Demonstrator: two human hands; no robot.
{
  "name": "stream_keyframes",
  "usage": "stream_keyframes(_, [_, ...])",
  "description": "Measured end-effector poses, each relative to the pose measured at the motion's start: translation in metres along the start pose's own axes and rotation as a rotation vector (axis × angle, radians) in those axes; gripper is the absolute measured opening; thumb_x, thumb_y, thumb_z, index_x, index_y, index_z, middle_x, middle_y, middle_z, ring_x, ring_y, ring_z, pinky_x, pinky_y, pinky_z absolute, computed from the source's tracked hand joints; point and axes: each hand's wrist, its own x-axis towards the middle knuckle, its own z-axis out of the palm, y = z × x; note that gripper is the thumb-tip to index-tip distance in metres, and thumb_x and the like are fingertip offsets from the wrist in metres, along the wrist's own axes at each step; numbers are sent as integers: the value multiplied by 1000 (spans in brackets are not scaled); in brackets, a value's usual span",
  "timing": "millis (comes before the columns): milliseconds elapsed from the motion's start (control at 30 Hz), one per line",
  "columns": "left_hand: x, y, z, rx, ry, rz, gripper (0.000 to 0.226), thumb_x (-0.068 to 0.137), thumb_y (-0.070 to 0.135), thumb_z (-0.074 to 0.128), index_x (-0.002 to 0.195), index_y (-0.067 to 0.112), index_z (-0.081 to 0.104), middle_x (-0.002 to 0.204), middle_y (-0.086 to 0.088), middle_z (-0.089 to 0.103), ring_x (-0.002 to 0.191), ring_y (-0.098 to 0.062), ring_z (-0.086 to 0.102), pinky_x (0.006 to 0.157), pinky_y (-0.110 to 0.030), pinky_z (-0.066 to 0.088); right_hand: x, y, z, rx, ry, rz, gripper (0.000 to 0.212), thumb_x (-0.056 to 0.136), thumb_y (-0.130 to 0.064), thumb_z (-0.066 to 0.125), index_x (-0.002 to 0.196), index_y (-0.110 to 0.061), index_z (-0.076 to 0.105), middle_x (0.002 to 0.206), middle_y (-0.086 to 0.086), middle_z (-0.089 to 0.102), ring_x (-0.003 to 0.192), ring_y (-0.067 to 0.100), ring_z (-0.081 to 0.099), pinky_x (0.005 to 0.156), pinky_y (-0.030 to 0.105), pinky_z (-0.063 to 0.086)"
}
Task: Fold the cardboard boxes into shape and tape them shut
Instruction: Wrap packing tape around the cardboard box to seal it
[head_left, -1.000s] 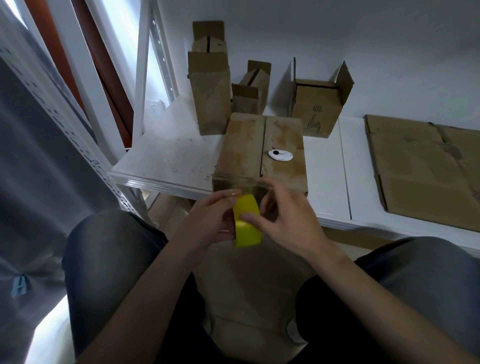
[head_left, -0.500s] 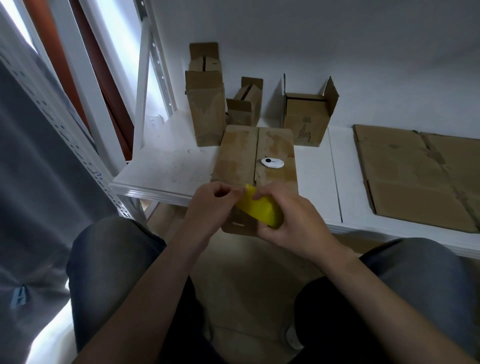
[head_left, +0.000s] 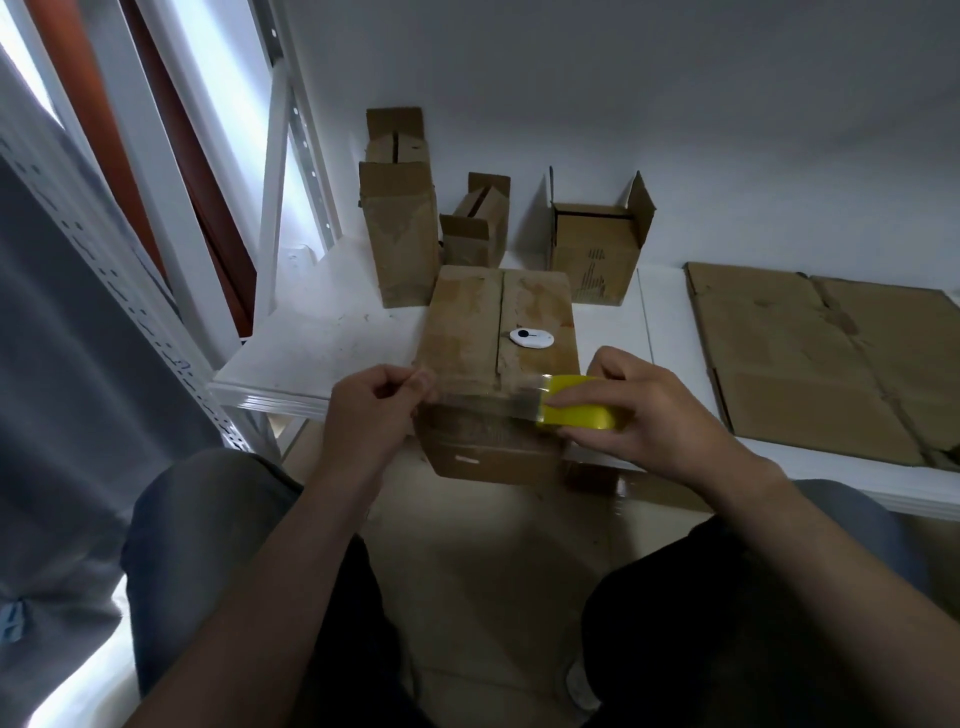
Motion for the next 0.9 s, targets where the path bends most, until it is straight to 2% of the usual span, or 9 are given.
stream_keyframes(100, [1,-1,6,18,1,10,14,94,34,68,83,29,73,78,21,72,76,8,64,66,-25,47,-3,7,-5,-26,22,-32,39,83,-33,82,121,-33,72,101,-5,49,89,14,52,70,22,40])
stream_keyframes(200, [2,2,13,36,74,30,13,94,35,68,82,31,71,77,16,71,77,-1,65,65,-21,47,-4,12,-9,-26,31,-42,40,84,-36,80,122,-35,72,97,-5,49,85,11,50,69,16,37])
stream_keyframes(267, [4,3,9,14,149,31,14,95,35,67,82,30,70,78,14,70,77,-2,64,64,-21,47,-9,18,-12,-30,22,-12,37,84,-46,73,121,-41,70,96,-8,48,84,8,48,68,14,37])
stream_keyframes(367, [11,-3,-7,6,203,9,15,97,34,65,83,29,69,87,12,71,83,-8,64,68,-27,48,-23,36,-21,-51,35,50,36,82,-58,62,116,-49,65,96,-6,50,85,8,48,65,21,42])
stream_keyframes(500, [16,-18,-15,100,165,11,16,99,34,62,87,27,69,91,11,71,88,-8,63,68,-20,41,-33,52,-21,-75,23,76,35,81,-49,71,113,-37,74,96,-5,51,85,15,54,64,35,51])
stream_keyframes(567, [19,-25,-14,95,187,3,17,99,35,62,86,28,69,90,14,70,89,-4,61,70,-20,42,-30,54,-18,-65,19,65,36,82,-49,70,113,-32,76,96,-3,53,84,18,56,64,37,52])
stream_keyframes(667, [24,-36,-11,51,215,-30,16,99,34,62,90,25,72,92,11,71,90,-4,61,73,-24,47,-24,57,-13,-62,16,58,39,82,-52,67,114,-31,76,95,-3,53,82,16,56,65,28,48])
stream_keyframes(800, [31,-51,-5,8,222,-77,16,99,34,63,100,20,72,93,9,71,92,-7,62,75,-28,50,-17,63,-1,-57,-9,90,34,81,-40,78,114,-32,75,94,-3,53,84,16,55,68,22,44])
stream_keyframes(900, [41,-62,-5,-8,218,-125,10,98,32,64,91,27,70,92,9,71,92,-8,62,84,-36,53,-11,67,7,-57,-33,63,33,82,-34,82,114,-30,76,92,-2,53,81,15,55,67,21,43])
